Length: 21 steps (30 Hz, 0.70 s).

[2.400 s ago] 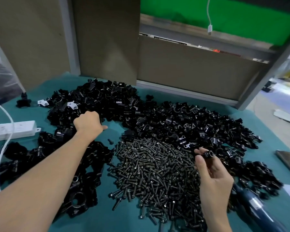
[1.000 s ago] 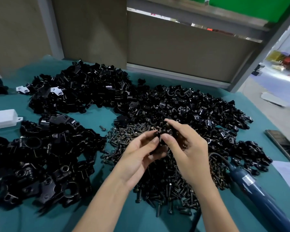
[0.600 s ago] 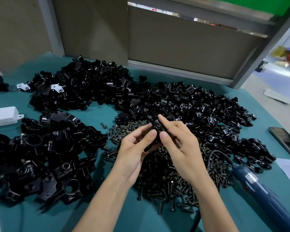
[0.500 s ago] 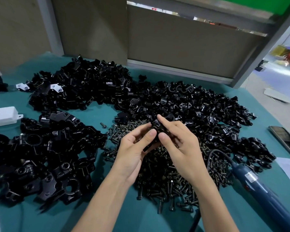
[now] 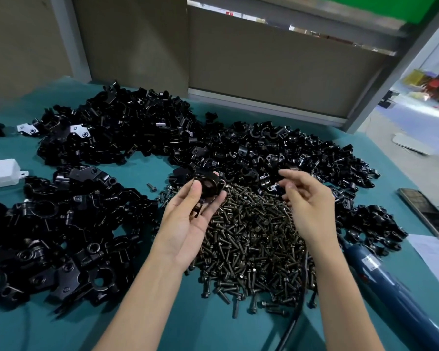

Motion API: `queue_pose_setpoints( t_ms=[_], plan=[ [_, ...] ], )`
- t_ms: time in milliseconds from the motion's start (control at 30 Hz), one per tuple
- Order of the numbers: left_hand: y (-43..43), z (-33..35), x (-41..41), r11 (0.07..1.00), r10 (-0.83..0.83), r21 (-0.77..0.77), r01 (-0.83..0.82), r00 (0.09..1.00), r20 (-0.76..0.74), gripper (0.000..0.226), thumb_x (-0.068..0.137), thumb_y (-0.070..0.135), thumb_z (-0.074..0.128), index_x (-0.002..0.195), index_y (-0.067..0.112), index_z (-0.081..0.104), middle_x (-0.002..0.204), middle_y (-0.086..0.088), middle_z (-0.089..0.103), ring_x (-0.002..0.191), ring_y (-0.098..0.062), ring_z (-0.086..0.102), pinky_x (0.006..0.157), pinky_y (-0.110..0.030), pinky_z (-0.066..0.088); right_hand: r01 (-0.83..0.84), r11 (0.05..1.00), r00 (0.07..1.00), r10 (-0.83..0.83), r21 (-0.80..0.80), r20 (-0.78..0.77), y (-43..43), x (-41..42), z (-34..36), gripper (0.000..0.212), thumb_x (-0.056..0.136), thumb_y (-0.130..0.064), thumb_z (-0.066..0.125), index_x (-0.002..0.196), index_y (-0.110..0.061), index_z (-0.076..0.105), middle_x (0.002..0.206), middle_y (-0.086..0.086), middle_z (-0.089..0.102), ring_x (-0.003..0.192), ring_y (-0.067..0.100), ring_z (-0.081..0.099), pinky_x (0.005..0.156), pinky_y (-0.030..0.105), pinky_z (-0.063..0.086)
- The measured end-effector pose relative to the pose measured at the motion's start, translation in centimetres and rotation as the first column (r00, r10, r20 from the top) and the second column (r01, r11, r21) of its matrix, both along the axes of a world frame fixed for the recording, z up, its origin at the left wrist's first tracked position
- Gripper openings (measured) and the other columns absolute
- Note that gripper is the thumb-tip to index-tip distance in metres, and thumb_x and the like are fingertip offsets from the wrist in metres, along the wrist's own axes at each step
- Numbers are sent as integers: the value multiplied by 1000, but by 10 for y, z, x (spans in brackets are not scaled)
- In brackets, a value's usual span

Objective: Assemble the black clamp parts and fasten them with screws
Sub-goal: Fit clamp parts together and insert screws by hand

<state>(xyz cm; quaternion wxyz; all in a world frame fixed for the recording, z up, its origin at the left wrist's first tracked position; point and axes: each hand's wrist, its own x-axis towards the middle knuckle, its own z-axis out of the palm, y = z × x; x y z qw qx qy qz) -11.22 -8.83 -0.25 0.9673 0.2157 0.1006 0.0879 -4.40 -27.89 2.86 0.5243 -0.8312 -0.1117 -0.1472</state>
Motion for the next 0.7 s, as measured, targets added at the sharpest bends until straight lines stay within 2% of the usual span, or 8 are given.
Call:
queue_pose_setpoints(
  t_ms=[133, 233, 333, 400, 467, 533, 633, 700],
  plan=[
    [-2, 0, 0, 999, 13, -38, -13, 1000, 0, 45, 90, 14, 59, 129, -7, 52, 121, -22, 70, 114, -30, 68, 85, -36, 60, -65, 960, 998, 56, -274, -43, 3, 8, -5, 24, 95, -4, 62, 103, -23, 74, 87, -18, 67, 70, -7, 57, 59, 8, 43],
    [-1, -1, 1, 999, 18, -38, -18, 1000, -3, 42, 88, 14, 60, 126, -3, 53, 118, -22, 71, 112, -30, 69, 85, -36, 60, -181, 895, 983, 173, -407, -59, 16, 3, -4, 20, 91, -11, 69, 105, -24, 76, 90, -19, 67, 76, -7, 56, 69, 8, 41],
    [0, -1, 1, 1000, 5, -25, -5, 1000, 4, 41, 87, 15, 60, 124, -3, 53, 119, -22, 70, 112, -30, 69, 87, -38, 60, -257, 759, 961, 263, -599, -79, 31, -3, -8, 26, 90, -21, 72, 115, -25, 73, 108, -12, 69, 103, 6, 53, 90, 25, 44],
    [0, -2, 0, 1000, -17, 0, 17, 1000, 20, 41, 88, 16, 60, 124, -1, 53, 118, -22, 71, 108, -30, 71, 87, -39, 60, -276, 674, 956, 266, -685, -123, 38, -3, -11, 26, 92, -21, 68, 118, -22, 71, 114, -7, 67, 111, 14, 49, 93, 33, 46],
    [0, -3, 0, 999, -39, 34, 38, 999, 32, 38, 88, 18, 60, 121, 1, 53, 118, -21, 71, 108, -30, 71, 86, -41, 60, -290, 659, 953, 263, -694, -148, 41, -2, -13, 20, 92, -14, 66, 111, -19, 74, 108, -4, 66, 107, 16, 51, 90, 34, 48],
    [0, -4, -1, 997, -52, 62, 50, 998, 29, 36, 87, 18, 61, 118, 2, 54, 119, -20, 71, 110, -29, 70, 87, -42, 60, -278, 694, 958, 247, -664, -143, 40, 0, -13, 17, 90, -7, 67, 101, -17, 76, 100, -4, 67, 96, 15, 58, 84, 30, 51],
    [-1, -4, -1, 995, -63, 78, 61, 998, 27, 38, 87, 17, 61, 121, 1, 54, 120, -19, 71, 112, -28, 69, 88, -42, 59, -236, 732, 971, 206, -640, -123, 37, 3, -14, 8, 87, -7, 72, 86, -15, 73, 82, -14, 61, 77, 6, 60, 66, 18, 46],
    [-1, -4, -2, 994, -69, 84, 66, 997, 29, 37, 88, 17, 61, 121, 1, 55, 120, -19, 70, 113, -29, 68, 88, -41, 59, -232, 757, 973, 190, -611, -133, 34, 4, -16, 9, 87, -10, 74, 81, -15, 68, 76, -17, 60, 66, 1, 56, 62, 19, 44]
  ],
)
